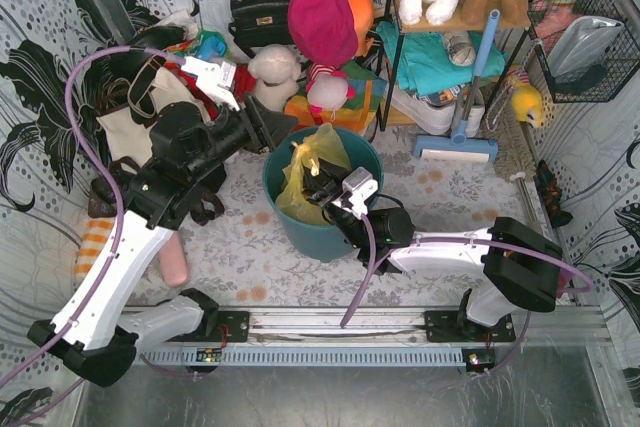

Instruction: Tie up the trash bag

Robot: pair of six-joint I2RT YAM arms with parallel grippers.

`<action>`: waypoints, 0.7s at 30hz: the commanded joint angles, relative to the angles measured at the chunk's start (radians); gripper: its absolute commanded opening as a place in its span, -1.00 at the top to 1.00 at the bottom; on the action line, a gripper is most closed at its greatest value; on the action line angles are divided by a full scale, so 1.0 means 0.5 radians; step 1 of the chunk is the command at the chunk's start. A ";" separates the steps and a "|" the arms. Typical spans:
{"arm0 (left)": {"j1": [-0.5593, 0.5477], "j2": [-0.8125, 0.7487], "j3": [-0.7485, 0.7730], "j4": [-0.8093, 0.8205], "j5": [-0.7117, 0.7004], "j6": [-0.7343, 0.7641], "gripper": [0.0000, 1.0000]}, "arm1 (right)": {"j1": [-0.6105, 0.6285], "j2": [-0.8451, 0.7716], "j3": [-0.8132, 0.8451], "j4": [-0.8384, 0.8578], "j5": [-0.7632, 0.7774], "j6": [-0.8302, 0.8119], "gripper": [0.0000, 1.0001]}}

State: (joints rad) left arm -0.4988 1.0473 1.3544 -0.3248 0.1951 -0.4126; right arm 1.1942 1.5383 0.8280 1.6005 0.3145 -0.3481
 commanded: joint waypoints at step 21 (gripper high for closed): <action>-0.010 -0.015 0.153 -0.437 0.333 -0.027 0.03 | -0.003 0.052 0.093 0.183 0.037 0.021 1.00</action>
State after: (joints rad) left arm -0.4988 1.0588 1.4036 -0.5194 0.3515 -0.4473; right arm 1.1946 1.5520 0.8356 1.5978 0.3214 -0.3481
